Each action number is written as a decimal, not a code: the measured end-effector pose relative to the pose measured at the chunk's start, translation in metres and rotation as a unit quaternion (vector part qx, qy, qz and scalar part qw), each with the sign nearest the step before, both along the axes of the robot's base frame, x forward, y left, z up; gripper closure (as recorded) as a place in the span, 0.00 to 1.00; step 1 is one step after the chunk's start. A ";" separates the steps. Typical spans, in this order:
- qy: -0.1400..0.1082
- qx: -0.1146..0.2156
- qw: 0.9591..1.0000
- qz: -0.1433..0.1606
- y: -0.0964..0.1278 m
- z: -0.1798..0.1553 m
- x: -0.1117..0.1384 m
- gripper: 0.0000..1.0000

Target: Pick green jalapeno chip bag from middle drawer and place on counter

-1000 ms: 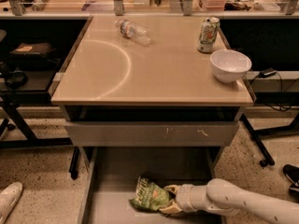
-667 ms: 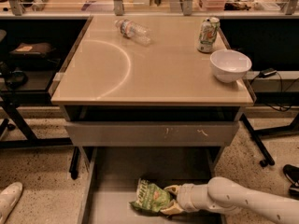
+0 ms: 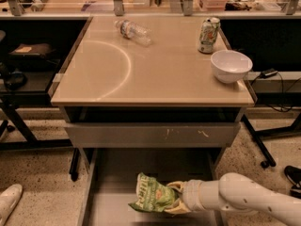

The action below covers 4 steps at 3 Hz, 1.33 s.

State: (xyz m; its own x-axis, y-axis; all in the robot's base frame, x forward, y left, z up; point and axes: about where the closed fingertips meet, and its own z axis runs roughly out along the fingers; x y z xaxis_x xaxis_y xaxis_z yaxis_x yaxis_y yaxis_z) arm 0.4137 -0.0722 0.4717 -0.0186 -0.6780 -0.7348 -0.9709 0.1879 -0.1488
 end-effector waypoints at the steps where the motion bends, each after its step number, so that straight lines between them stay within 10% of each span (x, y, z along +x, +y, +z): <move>1: -0.031 -0.025 0.999 0.012 -0.007 0.068 -0.004 1.00; 3: -0.100 -0.073 0.992 0.022 -0.018 0.214 0.013 1.00; 4: -0.104 -0.078 0.991 0.024 -0.017 0.219 0.013 1.00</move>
Offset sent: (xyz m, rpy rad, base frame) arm 0.0240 -0.0297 0.2416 -0.1803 -0.2141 0.0417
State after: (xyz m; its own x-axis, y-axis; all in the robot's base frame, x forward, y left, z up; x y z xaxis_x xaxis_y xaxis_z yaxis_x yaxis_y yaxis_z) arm 0.4267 -0.0890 0.6910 0.1572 -0.7802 -0.6055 -0.9238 0.1005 -0.3694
